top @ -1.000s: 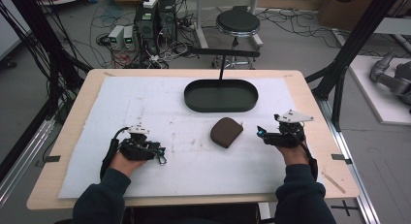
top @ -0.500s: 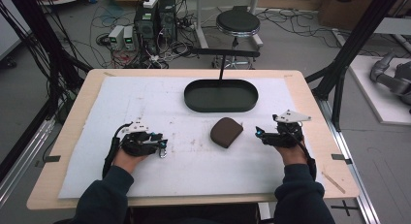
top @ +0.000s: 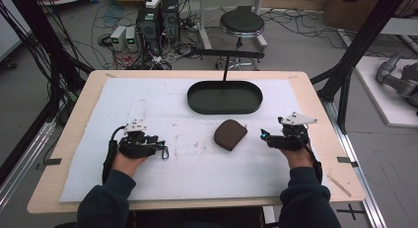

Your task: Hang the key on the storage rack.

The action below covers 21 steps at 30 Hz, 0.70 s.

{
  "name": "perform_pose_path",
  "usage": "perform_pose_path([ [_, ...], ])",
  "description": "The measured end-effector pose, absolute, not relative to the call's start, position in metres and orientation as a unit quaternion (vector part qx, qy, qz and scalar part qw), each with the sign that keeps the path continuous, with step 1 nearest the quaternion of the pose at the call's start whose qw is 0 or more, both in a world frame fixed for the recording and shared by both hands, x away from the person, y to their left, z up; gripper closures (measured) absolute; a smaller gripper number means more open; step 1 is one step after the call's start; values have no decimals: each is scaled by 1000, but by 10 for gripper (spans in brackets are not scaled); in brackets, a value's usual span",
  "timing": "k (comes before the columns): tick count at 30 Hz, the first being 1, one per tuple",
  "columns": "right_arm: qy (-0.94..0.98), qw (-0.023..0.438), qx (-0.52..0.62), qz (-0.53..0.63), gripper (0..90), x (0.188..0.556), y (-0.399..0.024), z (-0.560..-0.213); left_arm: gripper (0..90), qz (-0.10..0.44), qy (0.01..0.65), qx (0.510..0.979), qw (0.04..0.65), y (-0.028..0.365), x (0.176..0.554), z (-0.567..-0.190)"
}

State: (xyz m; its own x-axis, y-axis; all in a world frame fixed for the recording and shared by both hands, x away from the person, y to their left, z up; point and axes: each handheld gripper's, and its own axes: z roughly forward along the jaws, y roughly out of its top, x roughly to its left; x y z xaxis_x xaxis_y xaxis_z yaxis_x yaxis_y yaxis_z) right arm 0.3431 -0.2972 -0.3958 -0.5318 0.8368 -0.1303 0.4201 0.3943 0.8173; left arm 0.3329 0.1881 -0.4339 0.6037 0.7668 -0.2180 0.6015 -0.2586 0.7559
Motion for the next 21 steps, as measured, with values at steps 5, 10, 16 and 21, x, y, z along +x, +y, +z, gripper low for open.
perform_pose_path([
  [5, 790, 275, 396, 379, 206, 343, -297, -395, 692, 65, 427, 804, 407, 184, 333, -439],
  [10, 790, 276, 395, 379, 206, 342, -297, -395, 739, 65, 419, 809, 407, 184, 333, -439],
  [16, 791, 276, 393, 379, 207, 343, -296, -395, 758, 70, 425, 809, 399, 184, 334, -441],
  [21, 791, 275, 394, 378, 207, 342, -296, -395, 821, 73, 430, 805, 402, 186, 335, -440],
])
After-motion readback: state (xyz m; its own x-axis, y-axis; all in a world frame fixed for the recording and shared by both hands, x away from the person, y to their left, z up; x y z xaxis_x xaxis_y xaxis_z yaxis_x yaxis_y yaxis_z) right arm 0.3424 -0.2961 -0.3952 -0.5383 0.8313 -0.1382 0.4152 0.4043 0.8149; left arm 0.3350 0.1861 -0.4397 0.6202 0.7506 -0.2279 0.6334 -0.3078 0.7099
